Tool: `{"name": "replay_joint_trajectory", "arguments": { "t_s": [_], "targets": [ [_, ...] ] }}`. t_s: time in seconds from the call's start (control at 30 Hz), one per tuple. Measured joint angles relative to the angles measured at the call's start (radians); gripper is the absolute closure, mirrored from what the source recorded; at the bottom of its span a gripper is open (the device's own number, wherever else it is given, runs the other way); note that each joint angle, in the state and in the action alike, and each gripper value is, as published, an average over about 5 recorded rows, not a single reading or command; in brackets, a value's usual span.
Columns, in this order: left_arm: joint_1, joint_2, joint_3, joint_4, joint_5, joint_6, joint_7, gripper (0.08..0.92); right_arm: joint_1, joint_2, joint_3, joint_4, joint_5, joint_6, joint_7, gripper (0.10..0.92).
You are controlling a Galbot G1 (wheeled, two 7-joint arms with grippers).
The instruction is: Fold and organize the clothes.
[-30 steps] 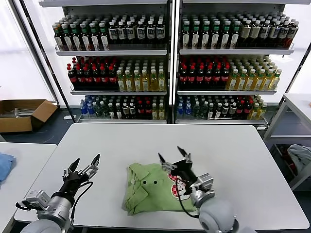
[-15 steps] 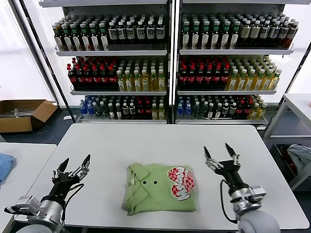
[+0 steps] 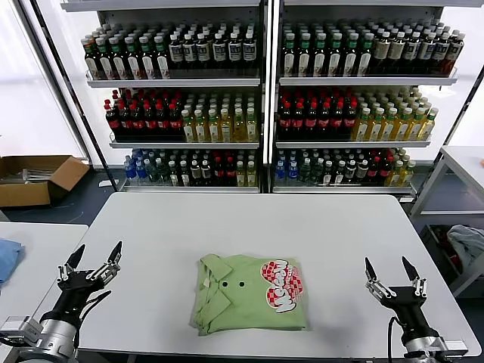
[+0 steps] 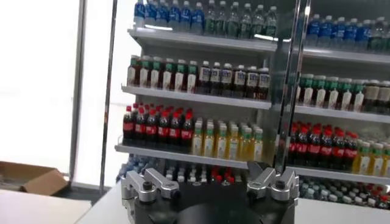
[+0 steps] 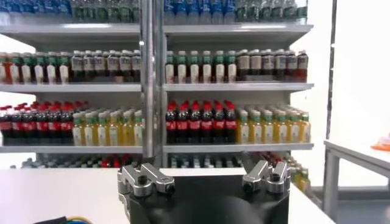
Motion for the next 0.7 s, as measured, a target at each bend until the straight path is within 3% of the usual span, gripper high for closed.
{"name": "replay_joint_trajectory", "arguments": {
  "t_s": [0.7],
  "targets": [
    [0.013,-0.039,-0.071,0.005,0.031,-0.015,0.138,0.177,-0.077,0.056,0.143,-0.003,0.027,0.026,-0.057,0.203]
  ]
}}
